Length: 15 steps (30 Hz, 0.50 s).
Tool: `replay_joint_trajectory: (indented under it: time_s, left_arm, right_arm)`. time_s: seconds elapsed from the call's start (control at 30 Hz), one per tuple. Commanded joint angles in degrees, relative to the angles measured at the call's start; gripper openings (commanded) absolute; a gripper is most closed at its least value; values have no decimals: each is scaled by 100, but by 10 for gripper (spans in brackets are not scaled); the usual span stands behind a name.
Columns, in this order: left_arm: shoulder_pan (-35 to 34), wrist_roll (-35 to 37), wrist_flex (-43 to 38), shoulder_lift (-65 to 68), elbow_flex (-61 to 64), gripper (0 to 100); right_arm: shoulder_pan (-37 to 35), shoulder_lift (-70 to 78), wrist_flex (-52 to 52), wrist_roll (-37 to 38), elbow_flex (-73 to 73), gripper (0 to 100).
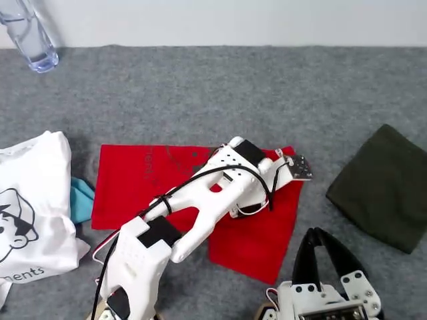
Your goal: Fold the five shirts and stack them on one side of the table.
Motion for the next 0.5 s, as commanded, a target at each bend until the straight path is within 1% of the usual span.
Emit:
replay_joint_trajectory:
  time_s: [0.0,0.13,0.3,0.4,0.47]
  left_arm:
    - [-18,-9,-26,-281,-224,13]
    - [-149,0,-35,-844,-110,12]
    - [-677,9,-70,-1670,-92,12]
    - [-949,9,-70,-1644,-75,12]
    - [-1002,9,-193,-1459,110,12]
  right_arm:
    - [-470,-286,198,79,-18,11]
    - [-470,-286,198,79,-18,11]
    - [-470,-286,198,79,-18,11]
    - [-470,-286,189,79,-18,11]
    - [-470,-286,180,79,-18,11]
